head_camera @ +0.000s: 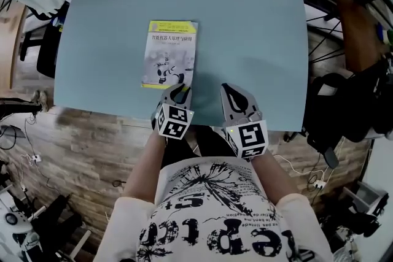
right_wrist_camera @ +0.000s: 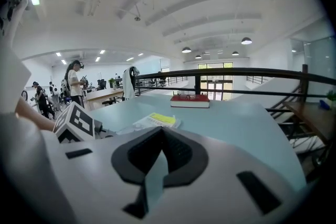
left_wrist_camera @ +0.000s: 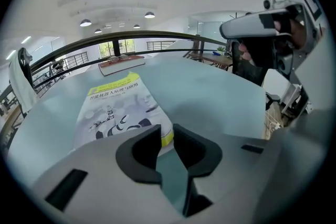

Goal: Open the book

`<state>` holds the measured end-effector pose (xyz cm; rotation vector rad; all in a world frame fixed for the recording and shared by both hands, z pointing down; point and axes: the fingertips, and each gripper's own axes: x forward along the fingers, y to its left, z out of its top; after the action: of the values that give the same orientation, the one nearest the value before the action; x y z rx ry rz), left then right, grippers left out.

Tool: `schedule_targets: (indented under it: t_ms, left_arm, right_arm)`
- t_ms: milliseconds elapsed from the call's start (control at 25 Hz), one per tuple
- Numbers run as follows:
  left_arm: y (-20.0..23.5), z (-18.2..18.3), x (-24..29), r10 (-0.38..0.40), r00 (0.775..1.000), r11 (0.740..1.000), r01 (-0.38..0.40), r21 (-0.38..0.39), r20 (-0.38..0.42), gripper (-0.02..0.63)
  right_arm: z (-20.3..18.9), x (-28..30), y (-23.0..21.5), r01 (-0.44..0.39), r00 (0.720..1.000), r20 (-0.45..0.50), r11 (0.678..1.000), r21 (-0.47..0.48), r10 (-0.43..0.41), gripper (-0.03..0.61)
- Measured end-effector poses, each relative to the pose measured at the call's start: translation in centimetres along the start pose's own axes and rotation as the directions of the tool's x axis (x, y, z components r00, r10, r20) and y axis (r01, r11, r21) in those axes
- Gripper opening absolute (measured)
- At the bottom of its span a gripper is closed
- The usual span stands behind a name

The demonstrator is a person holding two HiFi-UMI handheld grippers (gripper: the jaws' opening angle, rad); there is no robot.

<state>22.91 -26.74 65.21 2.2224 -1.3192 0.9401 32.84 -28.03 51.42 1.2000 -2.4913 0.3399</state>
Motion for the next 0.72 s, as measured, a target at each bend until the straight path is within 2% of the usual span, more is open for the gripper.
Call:
schedule_targets:
  t_ms: [120, 320, 480, 720]
  left_arm:
    - [0.4, 0.2, -0.4, -0.011, 1.0, 0.999, 0.011, -0.031, 0.018, 0.037]
    - [0.8, 0.9, -1.3, -0.067, 0.996, 0.995, 0.071, -0.073, 0.055, 0.025]
    - [1.5, 1.9, -2.7, -0.094, 0.992, 0.993, 0.1, -0.059, 0.089, 0.023]
    - [4.3, 3.5, -6.6, -0.082, 0.983, 0.995, 0.089, -0.034, 0.163, 0.023]
  right_arm:
    - [0.0, -0.2, 0.2, 0.013, 1.0, -0.004, 1.0, -0.002, -0.013, 0.011]
    - [0.4, -0.4, 1.0, 0.039, 0.999, -0.007, 0.999, -0.004, -0.039, 0.011]
    - [1.8, -0.3, 2.1, 0.058, 0.998, 0.014, 0.998, -0.005, -0.058, 0.012]
    - [3.9, 0.1, 4.9, 0.085, 0.995, 0.051, 0.996, -0.011, -0.085, 0.012]
